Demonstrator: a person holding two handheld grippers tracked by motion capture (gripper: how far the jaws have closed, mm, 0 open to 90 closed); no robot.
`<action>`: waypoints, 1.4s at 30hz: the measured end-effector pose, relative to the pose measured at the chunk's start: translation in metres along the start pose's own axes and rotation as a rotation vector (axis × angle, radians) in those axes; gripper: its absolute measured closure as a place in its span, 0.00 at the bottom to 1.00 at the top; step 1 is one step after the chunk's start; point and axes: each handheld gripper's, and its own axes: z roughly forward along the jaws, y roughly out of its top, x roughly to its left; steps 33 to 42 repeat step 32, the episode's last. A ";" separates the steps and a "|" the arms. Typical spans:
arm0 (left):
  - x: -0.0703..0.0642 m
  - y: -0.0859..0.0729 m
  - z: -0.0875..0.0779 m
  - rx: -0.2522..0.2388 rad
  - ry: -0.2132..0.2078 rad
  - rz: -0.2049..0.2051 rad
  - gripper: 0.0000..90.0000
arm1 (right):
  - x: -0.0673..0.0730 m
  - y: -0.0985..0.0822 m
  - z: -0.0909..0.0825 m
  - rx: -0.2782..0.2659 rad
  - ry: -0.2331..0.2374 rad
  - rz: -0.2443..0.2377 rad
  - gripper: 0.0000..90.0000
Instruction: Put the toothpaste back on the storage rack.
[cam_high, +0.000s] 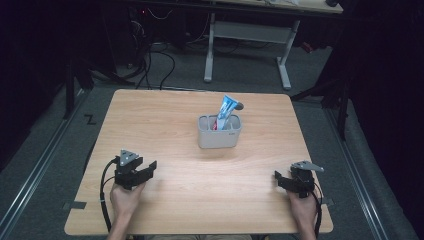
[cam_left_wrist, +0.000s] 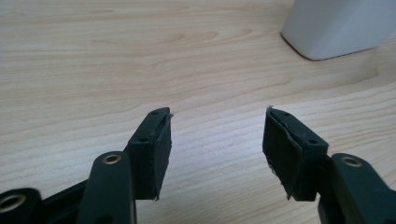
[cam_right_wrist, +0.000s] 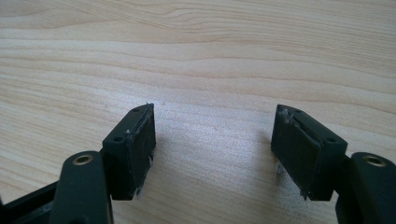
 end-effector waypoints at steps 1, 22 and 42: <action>0.000 -0.001 0.000 0.002 0.002 -0.001 0.47 | 0.000 0.000 0.000 0.000 0.000 0.000 0.34; -0.012 -0.027 0.025 0.087 0.104 0.104 0.44 | 0.000 0.000 0.000 0.001 0.000 0.002 0.34; -0.011 -0.028 0.025 0.091 0.104 0.084 0.41 | 0.000 0.000 0.000 0.001 0.000 0.000 0.34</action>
